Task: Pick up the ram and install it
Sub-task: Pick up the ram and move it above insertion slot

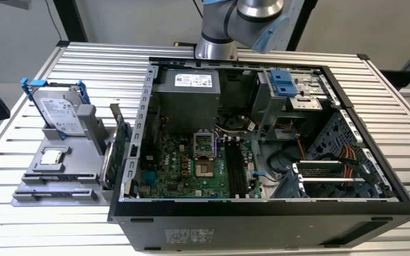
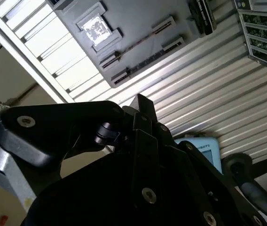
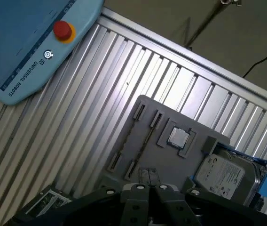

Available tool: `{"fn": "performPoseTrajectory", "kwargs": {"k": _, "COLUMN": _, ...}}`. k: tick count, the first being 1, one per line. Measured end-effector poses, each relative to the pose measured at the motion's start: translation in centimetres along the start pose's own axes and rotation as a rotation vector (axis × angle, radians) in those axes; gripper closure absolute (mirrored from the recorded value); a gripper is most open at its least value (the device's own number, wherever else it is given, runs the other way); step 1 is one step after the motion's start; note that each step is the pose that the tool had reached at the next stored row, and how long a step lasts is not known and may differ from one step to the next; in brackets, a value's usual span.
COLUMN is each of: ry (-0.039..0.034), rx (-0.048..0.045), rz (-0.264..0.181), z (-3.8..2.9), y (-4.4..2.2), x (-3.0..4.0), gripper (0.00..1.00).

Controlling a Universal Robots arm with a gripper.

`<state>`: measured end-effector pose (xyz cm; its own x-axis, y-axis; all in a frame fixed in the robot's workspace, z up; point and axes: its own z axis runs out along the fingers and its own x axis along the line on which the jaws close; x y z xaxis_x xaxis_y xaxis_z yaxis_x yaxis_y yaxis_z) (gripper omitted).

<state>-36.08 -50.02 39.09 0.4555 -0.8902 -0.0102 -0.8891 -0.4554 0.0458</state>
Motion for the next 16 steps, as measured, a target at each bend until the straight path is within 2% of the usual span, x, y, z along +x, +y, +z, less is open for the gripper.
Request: {"fn": "performPoseTrajectory", "kwargs": {"k": 16, "ry": 0.0070, "rx": -0.0016, "rz": -0.153, "z": 0.00, "y": 0.00, "x": 0.00, "gripper": 1.00}}
